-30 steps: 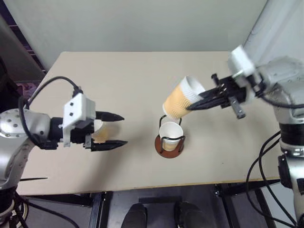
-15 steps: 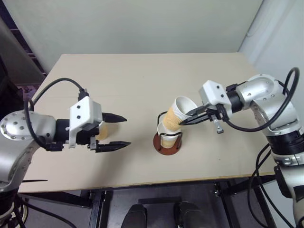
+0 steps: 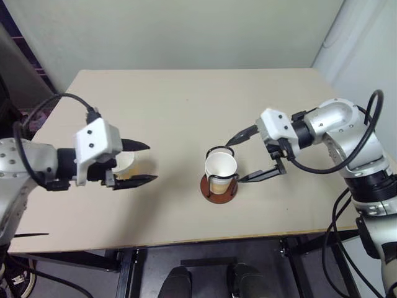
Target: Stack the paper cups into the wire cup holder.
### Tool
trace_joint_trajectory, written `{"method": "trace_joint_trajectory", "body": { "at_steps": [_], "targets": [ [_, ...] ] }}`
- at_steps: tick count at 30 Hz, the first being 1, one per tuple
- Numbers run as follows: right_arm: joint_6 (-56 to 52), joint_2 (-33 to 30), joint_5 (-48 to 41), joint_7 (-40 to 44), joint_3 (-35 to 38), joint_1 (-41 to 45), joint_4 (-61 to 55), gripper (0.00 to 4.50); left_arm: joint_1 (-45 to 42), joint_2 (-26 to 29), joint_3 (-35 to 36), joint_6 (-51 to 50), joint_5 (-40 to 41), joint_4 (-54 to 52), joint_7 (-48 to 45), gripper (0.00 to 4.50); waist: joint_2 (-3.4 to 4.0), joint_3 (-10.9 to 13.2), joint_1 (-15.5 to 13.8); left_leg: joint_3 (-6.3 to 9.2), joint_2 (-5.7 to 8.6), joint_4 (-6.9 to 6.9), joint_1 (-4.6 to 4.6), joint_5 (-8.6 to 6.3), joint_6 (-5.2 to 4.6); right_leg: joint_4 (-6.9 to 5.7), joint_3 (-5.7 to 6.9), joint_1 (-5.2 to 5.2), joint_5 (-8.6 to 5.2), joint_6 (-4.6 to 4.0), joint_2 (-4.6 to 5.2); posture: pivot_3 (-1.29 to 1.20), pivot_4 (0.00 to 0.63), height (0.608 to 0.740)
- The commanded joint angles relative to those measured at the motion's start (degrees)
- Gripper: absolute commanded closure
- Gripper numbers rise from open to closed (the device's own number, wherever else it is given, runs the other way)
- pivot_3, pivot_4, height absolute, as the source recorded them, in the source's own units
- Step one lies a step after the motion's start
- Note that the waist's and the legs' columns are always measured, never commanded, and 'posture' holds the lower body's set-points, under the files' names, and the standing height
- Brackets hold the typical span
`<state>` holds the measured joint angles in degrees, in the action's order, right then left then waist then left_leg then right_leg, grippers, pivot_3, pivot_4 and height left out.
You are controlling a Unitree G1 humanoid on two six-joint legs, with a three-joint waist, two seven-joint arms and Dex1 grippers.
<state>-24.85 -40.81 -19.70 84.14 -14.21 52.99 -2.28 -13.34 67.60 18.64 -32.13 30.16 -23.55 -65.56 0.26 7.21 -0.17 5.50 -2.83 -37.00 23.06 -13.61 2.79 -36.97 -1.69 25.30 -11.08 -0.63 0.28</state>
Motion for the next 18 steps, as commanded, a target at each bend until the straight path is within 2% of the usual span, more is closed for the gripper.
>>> {"method": "trace_joint_trajectory", "body": {
  "at_steps": [1,3,7,12,18],
  "targets": [
    [-5.2,2.7,-8.2,-5.9,10.7,3.2,2.2,0.05,4.8,5.8,5.0,6.1,-6.8,5.9,-5.5,0.68,0.04,0.0,0.1,-0.02,0.00,0.01,0.04,0.00,0.00,0.00,-0.04,0.08,0.00,0.00,-0.01,0.00,0.150,0.740],
    [-5.7,4.2,-8.0,-8.0,10.2,2.4,0.7,0.05,6.8,7.2,4.4,9.0,-9.1,7.5,-6.4,0.68,-0.03,0.0,0.1,-0.03,0.02,0.11,0.02,0.00,0.01,-0.01,-0.10,0.14,-0.02,-0.03,-0.02,0.00,0.150,0.740],
    [-5.8,7.0,-7.9,-9.8,8.8,1.3,-2.1,0.05,6.0,8.3,-2.2,14.8,-16.5,12.5,-4.1,0.68,-0.04,0.0,0.2,0.00,-0.07,0.19,-0.01,-0.02,0.04,-0.04,-0.02,0.18,-0.07,-0.11,-0.04,0.00,0.150,0.740],
    [-7.7,8.0,-9.2,-11.0,8.4,0.8,-4.9,0.05,0.6,6.0,-9.7,17.5,-20.5,15.3,-2.4,0.68,-0.06,0.0,-0.1,0.06,-0.04,0.17,0.32,-0.03,0.07,-0.07,0.06,0.44,-0.05,-0.13,-0.01,0.00,0.150,0.740],
    [-9.6,7.8,-10.2,-12.0,8.1,-1.0,-8.2,0.05,-1.0,4.7,-13.0,20.9,-24.7,18.8,-0.8,0.68,-0.09,-0.1,0.0,0.09,-0.01,0.12,0.45,-0.15,0.22,-0.03,0.04,0.56,-0.05,-0.14,-0.01,0.00,0.150,0.740]
  ]
}}
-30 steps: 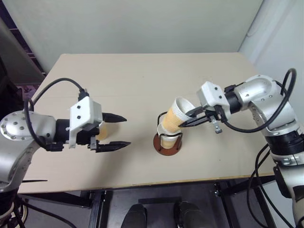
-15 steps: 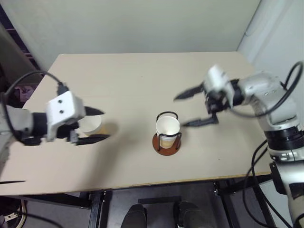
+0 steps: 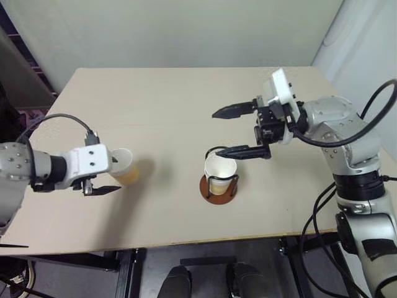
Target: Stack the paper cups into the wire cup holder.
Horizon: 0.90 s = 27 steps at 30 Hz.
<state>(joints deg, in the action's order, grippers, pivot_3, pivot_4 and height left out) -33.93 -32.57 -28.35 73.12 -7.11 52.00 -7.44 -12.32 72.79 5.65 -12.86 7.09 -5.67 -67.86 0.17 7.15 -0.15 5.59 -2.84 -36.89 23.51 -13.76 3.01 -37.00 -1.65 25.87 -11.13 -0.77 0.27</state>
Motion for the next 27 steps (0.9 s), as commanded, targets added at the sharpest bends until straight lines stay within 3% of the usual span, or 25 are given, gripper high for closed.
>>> {"method": "trace_joint_trajectory", "body": {
  "at_steps": [1,4,7,16,21,24,27],
  "targets": [
    [-0.6,-0.5,-1.6,-1.2,0.9,-0.3,-3.5,0.05,-2.7,-1.1,-0.7,1.9,-2.2,1.4,2.1,0.68,0.00,0.0,0.0,0.01,0.00,0.00,0.01,0.00,0.00,0.00,0.00,0.02,0.01,0.01,0.00,0.00,0.150,0.740],
    [-0.9,-0.5,-1.5,-2.0,0.9,-0.6,-4.0,0.05,-5.6,-3.4,-2.8,3.9,-5.0,3.7,4.6,0.68,0.00,0.0,0.0,0.04,0.00,0.00,0.02,0.00,0.00,-0.03,0.02,0.02,0.02,0.04,-0.01,0.00,0.150,0.740],
    [-0.1,-0.8,-0.5,-2.5,0.7,-0.6,-3.6,0.00,-7.1,-4.9,-3.5,3.8,-4.9,3.9,4.2,1.26,-0.01,0.0,0.0,0.08,0.01,-0.07,0.01,0.01,0.00,-0.05,0.02,0.00,0.05,0.08,0.00,0.00,0.150,0.740],
    [1.1,-1.7,0.2,-2.6,0.6,-0.2,-2.1,0.00,-6.3,-4.1,-2.3,3.1,-3.7,2.9,1.3,4.48,-0.01,0.0,0.0,0.09,0.02,-0.09,0.01,0.01,0.00,-0.04,0.01,0.00,0.08,0.13,-0.02,0.00,0.150,0.740],
    [2.0,-2.0,0.6,-2.4,0.7,0.1,-1.2,0.00,-10.3,-5.3,-0.2,1.6,0.1,1.7,1.0,4.48,-0.01,0.0,0.0,0.10,0.02,-0.10,0.01,0.01,0.00,-0.05,0.01,-0.01,0.09,0.14,-0.02,0.00,0.150,0.740],
    [2.1,-4.1,0.2,-1.0,1.6,0.1,-0.6,0.00,-15.7,-7.3,1.7,-2.7,8.3,-1.5,-1.3,4.48,-0.04,0.0,-0.4,0.12,0.02,-0.14,0.05,0.03,-0.01,-0.05,0.06,-0.02,0.11,0.17,-0.02,0.00,0.150,0.740],
    [3.5,-10.7,-1.0,6.0,2.9,-2.9,-1.7,0.00,-21.9,-10.0,2.5,-8.1,18.6,-5.7,-4.7,4.48,-0.07,0.0,-0.9,0.14,0.11,-0.24,0.24,0.04,-0.05,0.01,0.09,-0.01,0.20,0.32,0.05,0.00,0.150,0.740]
  ]
}}
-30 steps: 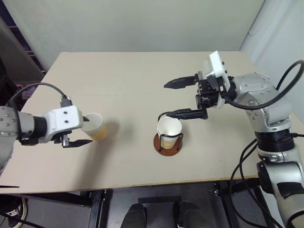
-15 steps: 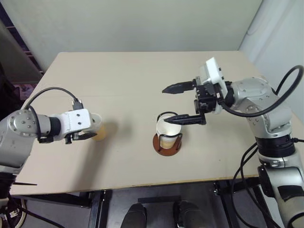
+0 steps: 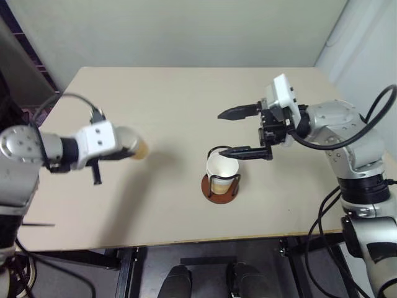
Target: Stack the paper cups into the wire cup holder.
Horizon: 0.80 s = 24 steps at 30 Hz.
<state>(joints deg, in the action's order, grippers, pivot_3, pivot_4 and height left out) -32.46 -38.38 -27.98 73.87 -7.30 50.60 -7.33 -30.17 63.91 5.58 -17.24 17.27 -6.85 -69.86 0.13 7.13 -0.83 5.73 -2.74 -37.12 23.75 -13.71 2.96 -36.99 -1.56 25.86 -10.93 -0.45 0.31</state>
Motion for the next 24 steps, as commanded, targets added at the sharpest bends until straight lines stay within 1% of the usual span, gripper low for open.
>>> {"method": "trace_joint_trajectory", "body": {
  "at_steps": [1,3,5,8,10,14,18,21,24],
  "targets": [
    [3.1,-7.0,-1.0,6.9,3.4,-2.5,-1.5,0.00,-6.1,-2.0,2.2,-4.8,10.7,-5.3,-3.4,4.48,-0.04,0.0,-0.3,0.00,0.03,-0.02,0.05,-0.01,-0.02,0.04,0.00,-0.02,0.09,0.16,0.02,0.00,0.150,0.740],
    [5.5,-10.8,0.5,8.3,4.6,-3.8,0.8,0.00,-10.9,-4.9,0.6,-6.5,14.5,-6.3,-4.6,4.48,-0.04,0.0,-0.5,-0.02,0.05,-0.10,0.05,-0.03,-0.06,0.07,-0.02,-0.08,0.15,0.26,0.03,0.00,0.150,0.740],
    [7.4,-14.2,1.1,9.3,6.7,-4.8,3.7,0.00,-15.4,-8.0,-2.0,-7.5,16.4,-6.2,-6.3,4.48,-0.03,0.0,-0.5,-0.08,0.04,-0.15,0.07,-0.03,-0.05,0.09,-0.04,-0.08,0.19,0.34,0.04,0.00,0.150,0.740],
    [9.6,-19.5,0.7,11.6,10.8,-7.1,7.1,0.00,-20.7,-11.8,-7.8,-5.1,14.6,-3.7,-11.5,4.48,-0.03,0.0,-0.5,-0.13,0.01,-0.24,0.05,0.00,-0.08,0.09,-0.07,-0.10,0.30,0.56,0.04,0.00,0.150,0.740],
    [9.0,-22.5,-1.0,12.9,13.8,-9.9,6.1,0.00,-24.0,-14.3,-12.0,-2.4,12.5,-0.7,-15.9,4.48,-0.03,0.0,-0.6,-0.14,-0.01,-0.25,-0.02,0.02,-0.13,0.09,-0.07,-0.19,0.34,0.69,0.04,0.00,0.150,0.740],
    [8.1,-24.0,-2.3,11.9,16.3,-13.4,3.1,0.00,-26.4,-16.6,-16.1,1.5,9.7,2.3,-21.1,4.48,-0.03,0.0,0.0,-0.25,-0.03,-0.29,-0.21,0.04,-0.19,0.14,-0.14,-0.40,0.39,0.87,0.00,0.00,0.150,0.740],
    [6.3,-24.2,-3.5,8.8,18.7,-16.4,-1.2,0.00,-28.6,-19.6,-21.3,8.7,3.5,7.6,-22.6,4.48,0.07,0.0,0.3,-0.29,0.01,-0.52,-0.31,0.07,-0.31,0.16,-0.21,-0.67,0.31,1.22,-0.02,0.00,0.150,0.740],
    [5.5,-24.5,-3.6,7.1,19.4,-17.8,-3.0,0.00,-29.1,-19.2,-24.2,11.3,3.9,8.8,-22.6,4.48,0.08,0.0,0.2,-0.27,0.01,-0.74,-0.31,0.02,-0.49,0.19,-0.25,-0.83,0.32,1.35,-0.02,0.00,0.150,0.740],
    [4.8,-24.7,-4.1,6.2,20.1,-18.6,-4.2,0.00,-29.0,-19.2,-26.1,14.0,2.7,9.6,-22.6,4.48,0.09,0.0,0.1,-0.27,0.05,-0.91,-0.24,-0.09,-0.67,0.35,-0.27,-0.95,0.32,1.49,0.01,0.00,0.150,0.740]
  ]
}}
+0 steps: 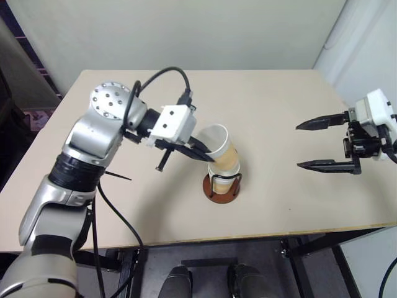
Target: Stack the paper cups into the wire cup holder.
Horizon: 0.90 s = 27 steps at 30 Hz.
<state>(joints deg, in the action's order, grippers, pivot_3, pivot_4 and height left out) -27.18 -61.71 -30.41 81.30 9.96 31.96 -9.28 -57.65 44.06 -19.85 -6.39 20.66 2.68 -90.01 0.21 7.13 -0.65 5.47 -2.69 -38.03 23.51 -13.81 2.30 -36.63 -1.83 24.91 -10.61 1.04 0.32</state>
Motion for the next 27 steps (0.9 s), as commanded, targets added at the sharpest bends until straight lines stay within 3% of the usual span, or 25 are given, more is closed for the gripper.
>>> {"method": "trace_joint_trajectory", "body": {
  "at_steps": [1,3,6,17,23,27],
  "targets": [
    [-0.6,-1.4,-1.8,-1.4,3.0,-0.1,-2.6,0.00,-1.5,0.7,-1.1,3.7,-0.8,0.2,-2.5,4.48,0.01,0.0,-0.1,-0.01,0.01,-0.02,0.01,-0.02,-0.04,0.06,-0.02,-0.02,0.03,0.05,0.02,0.00,0.150,0.740],
    [-0.6,-1.4,-1.6,-2.1,3.0,-0.3,-2.7,0.00,-1.5,0.4,-1.6,4.1,-0.5,0.1,-2.5,4.48,0.01,0.0,-0.2,-0.02,0.02,-0.03,0.07,-0.06,-0.11,0.24,-0.02,-0.05,0.04,0.10,0.02,0.00,0.150,0.740],
    [-0.4,-1.4,-1.6,-2.8,2.7,-0.6,-3.0,0.00,-1.7,-0.5,-2.2,3.3,-1.5,0.1,-2.5,3.86,0.01,0.0,-0.4,-0.02,0.02,-0.03,0.17,-0.12,-0.19,0.42,-0.01,-0.05,0.07,0.16,0.01,0.00,0.150,0.740],
    [1.4,1.0,-0.5,-2.1,-2.1,3.5,0.0,0.00,-0.9,-3.3,1.8,2.4,-6.9,1.5,4.6,0.04,0.03,0.0,-0.6,-0.03,0.07,-0.15,0.33,-0.22,-0.34,0.63,-0.01,-0.04,0.16,0.32,0.07,0.00,0.150,0.740],
    [2.7,2.8,-0.4,0.9,-5.3,6.4,4.0,0.00,6.5,2.2,10.4,-6.5,-3.8,-3.2,9.6,0.04,0.12,0.0,-0.2,-0.09,0.02,-0.12,0.27,-0.22,-0.34,0.61,0.00,-0.03,0.18,0.33,0.02,0.00,0.150,0.740],
    [0.7,2.9,-2.3,3.0,-4.5,3.2,5.1,0.00,22.7,12.1,22.1,-14.5,3.2,-8.4,8.0,0.04,0.17,-0.1,0.3,-0.09,0.00,0.01,0.27,-0.25,-0.28,0.62,-0.01,0.11,0.13,0.26,-0.04,0.00,0.150,0.740]
  ]
}}
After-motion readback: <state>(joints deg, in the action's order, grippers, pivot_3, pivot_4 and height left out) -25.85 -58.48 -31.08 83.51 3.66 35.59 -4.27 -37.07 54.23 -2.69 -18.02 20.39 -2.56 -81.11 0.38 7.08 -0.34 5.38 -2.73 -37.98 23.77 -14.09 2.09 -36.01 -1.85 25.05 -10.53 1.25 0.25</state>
